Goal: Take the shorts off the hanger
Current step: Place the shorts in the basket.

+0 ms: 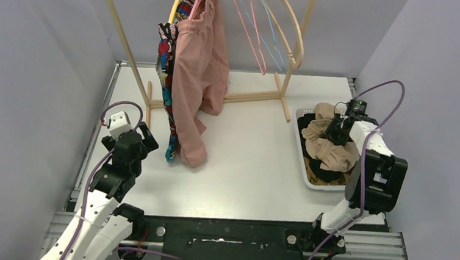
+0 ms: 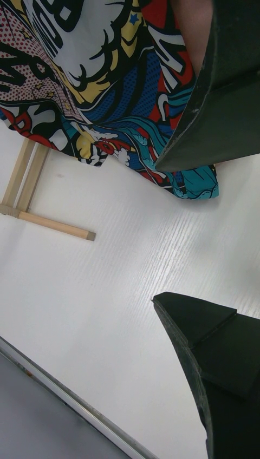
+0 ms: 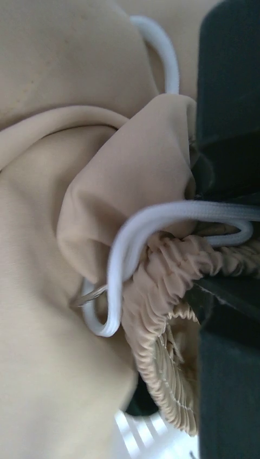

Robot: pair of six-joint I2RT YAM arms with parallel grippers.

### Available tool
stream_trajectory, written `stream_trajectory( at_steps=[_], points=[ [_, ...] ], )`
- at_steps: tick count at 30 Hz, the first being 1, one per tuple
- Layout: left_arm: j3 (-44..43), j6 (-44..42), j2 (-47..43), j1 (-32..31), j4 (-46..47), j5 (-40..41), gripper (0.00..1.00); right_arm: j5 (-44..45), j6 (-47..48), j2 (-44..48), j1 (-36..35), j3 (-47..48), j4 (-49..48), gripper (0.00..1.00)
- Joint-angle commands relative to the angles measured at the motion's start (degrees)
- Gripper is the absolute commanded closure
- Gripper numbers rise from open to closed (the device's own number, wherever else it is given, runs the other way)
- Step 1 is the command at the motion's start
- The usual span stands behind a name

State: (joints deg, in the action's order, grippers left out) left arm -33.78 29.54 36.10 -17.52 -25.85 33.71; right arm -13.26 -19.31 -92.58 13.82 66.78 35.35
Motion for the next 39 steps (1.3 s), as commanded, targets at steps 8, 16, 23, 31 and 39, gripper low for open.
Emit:
stream_trajectory(
  at_steps=[8, 16, 23, 31, 39],
  points=[
    [-0.59, -0.62, -0.58, 0.27, 3.39, -0.76, 0.18, 10.86, 2.09, -2.0, -4.82, -7.23, -1.37, 0.71],
    [-0.59, -0.62, -0.87, 0.25, 3.41, -0.78, 0.18, 11.44, 2.96, 8.25, -4.76, 4.42, 7.26, 0.4],
    [-0.54, -0.62, -1.03, 0.24, 3.43, -0.75, 0.18, 12.31, 2.83, 10.4, -4.68, 13.4, 11.18, 0.37],
    [-0.59, -0.62, -1.2, 0.26, 3.28, -0.66, 0.18, 12.47, 2.48, 8.33, -4.66, 14.19, 12.14, 0.32],
    [-0.61, -0.62, -1.15, 0.28, 3.34, -0.64, 0.18, 7.9, 2.95, 6.82, -4.45, 10.01, 8.13, 0.32]
  ],
)
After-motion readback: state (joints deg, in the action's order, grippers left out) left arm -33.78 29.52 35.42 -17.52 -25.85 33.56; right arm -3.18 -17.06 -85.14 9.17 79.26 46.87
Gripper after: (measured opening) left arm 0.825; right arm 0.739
